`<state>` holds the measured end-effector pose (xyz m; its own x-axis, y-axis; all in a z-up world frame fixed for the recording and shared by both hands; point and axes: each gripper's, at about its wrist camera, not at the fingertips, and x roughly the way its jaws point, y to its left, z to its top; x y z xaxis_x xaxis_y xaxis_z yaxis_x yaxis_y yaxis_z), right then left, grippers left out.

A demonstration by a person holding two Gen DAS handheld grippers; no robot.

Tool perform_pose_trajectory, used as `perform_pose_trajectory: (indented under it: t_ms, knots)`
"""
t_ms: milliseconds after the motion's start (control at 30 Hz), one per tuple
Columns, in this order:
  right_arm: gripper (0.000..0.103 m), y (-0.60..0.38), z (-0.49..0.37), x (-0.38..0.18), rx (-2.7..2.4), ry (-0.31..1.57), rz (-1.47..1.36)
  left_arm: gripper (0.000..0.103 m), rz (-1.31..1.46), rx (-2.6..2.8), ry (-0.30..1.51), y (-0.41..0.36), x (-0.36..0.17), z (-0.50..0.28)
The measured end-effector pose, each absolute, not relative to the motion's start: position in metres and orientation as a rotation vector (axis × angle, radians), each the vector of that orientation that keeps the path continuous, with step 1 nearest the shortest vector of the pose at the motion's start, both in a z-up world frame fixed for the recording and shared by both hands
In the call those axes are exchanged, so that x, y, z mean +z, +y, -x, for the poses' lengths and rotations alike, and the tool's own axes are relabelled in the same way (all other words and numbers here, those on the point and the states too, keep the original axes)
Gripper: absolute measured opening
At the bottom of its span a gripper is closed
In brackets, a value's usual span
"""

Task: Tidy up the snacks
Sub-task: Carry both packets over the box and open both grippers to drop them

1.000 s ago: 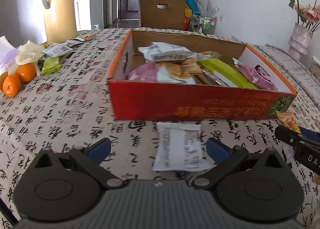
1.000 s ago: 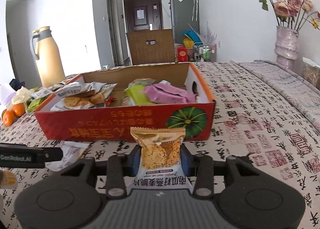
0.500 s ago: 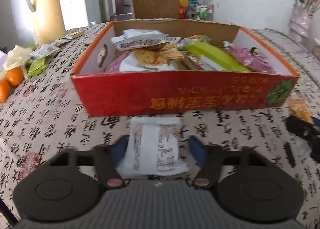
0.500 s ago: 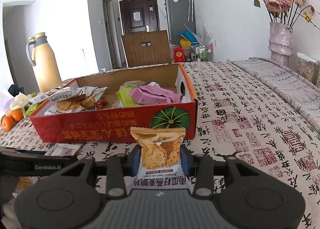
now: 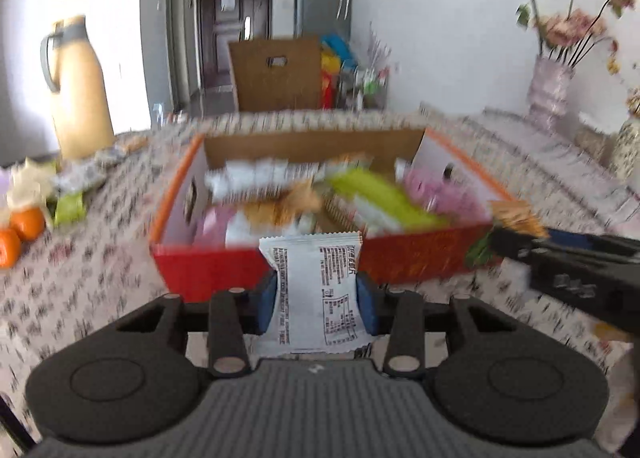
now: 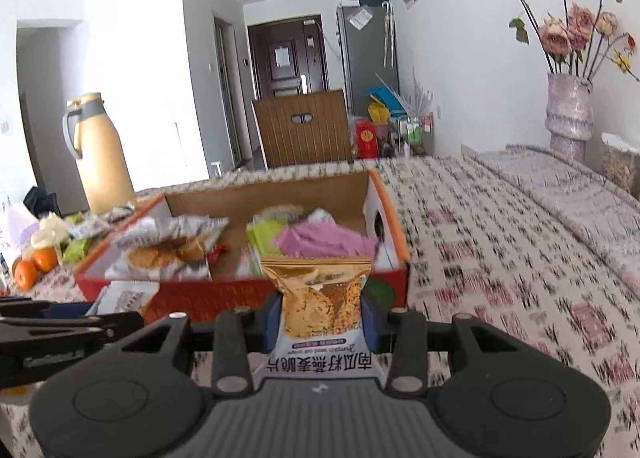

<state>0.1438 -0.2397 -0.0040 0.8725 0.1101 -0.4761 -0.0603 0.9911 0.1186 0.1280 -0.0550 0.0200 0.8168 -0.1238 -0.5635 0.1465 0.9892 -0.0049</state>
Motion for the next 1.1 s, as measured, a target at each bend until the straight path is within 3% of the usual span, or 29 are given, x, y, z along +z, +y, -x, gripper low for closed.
perform_pose_trajectory:
  t_ms: [267, 633, 700, 767, 800, 867, 900, 933, 1100]
  knots:
    - [0.039, -0.230, -0.188, 0.021, 0.103, 0.429, -0.077, 0.042, -0.066, -0.087, 0.496, -0.061, 0.062, -0.164]
    - [0.039, -0.219, -0.252, 0.015, 0.113, 0.487, -0.066, 0.043, -0.049, 0.004, 0.519, -0.048, 0.061, -0.226]
    - [0.042, -0.218, -0.257, 0.013, 0.116, 0.496, -0.067, 0.046, -0.040, 0.000, 0.516, -0.045, 0.059, -0.226]
    - [0.046, -0.219, -0.257, 0.011, 0.115, 0.498, -0.076, 0.062, -0.027, 0.006, 0.502, -0.040, 0.058, -0.225]
    - [0.054, -0.220, -0.255, 0.011, 0.114, 0.493, -0.080, 0.071, -0.019, 0.004, 0.491, -0.039, 0.057, -0.223]
    - [0.076, -0.222, -0.251, 0.011, 0.111, 0.481, -0.093, 0.101, -0.016, 0.012, 0.458, -0.035, 0.056, -0.217]
    - [0.090, -0.222, -0.248, 0.011, 0.105, 0.470, -0.095, 0.103, -0.015, 0.019, 0.440, -0.034, 0.057, -0.214]
    - [0.096, -0.223, -0.246, 0.012, 0.099, 0.460, -0.095, 0.103, -0.009, 0.021, 0.421, -0.032, 0.057, -0.209]
    - [0.103, -0.227, -0.228, 0.014, 0.111, 0.455, -0.091, 0.103, 0.013, -0.027, 0.400, -0.025, 0.060, -0.187]
